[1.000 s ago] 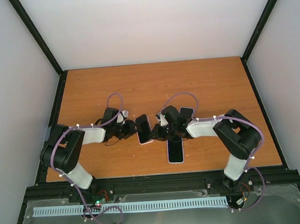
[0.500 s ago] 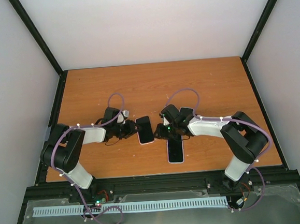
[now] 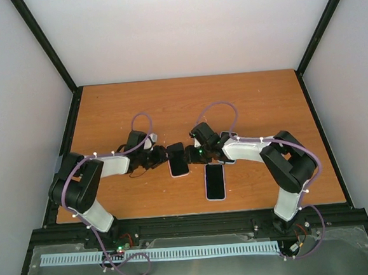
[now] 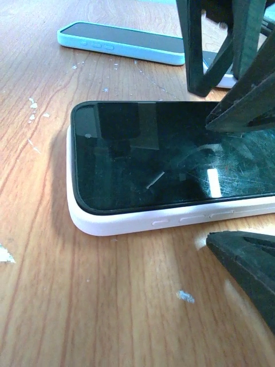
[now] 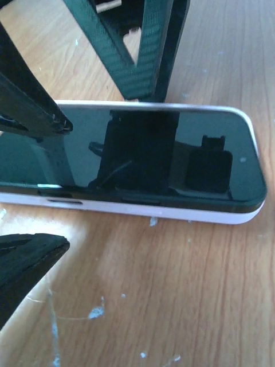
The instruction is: Put the phone into the phone case
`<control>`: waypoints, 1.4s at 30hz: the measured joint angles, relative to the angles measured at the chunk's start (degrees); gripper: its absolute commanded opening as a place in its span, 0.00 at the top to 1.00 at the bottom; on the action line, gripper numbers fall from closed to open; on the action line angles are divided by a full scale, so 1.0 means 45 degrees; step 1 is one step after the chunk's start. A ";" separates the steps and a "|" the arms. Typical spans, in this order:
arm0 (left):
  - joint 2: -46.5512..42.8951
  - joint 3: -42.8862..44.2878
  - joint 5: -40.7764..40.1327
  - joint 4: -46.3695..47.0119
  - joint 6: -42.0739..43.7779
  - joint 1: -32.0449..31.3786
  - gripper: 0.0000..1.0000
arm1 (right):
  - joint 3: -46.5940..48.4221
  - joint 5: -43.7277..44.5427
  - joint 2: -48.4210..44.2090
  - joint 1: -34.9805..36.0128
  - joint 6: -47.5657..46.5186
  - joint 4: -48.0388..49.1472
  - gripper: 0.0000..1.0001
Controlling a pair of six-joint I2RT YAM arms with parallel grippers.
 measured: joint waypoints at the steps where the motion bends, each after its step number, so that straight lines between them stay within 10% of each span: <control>1: 0.0000 -0.0005 -0.0019 0.0005 -0.0005 0.0000 0.54 | 0.0000 -0.0010 0.0170 -0.0015 0.0005 0.0087 0.52; 24: -0.0243 -0.1175 0.0894 0.1282 -0.0661 -0.0049 0.64 | -0.0690 -0.1987 0.1171 -0.0228 0.1666 0.3264 0.48; 42: -0.1355 -0.1749 0.0117 0.0753 -0.0787 -0.0364 0.50 | -0.2584 -0.4046 0.0520 -0.0457 0.4590 0.7291 0.48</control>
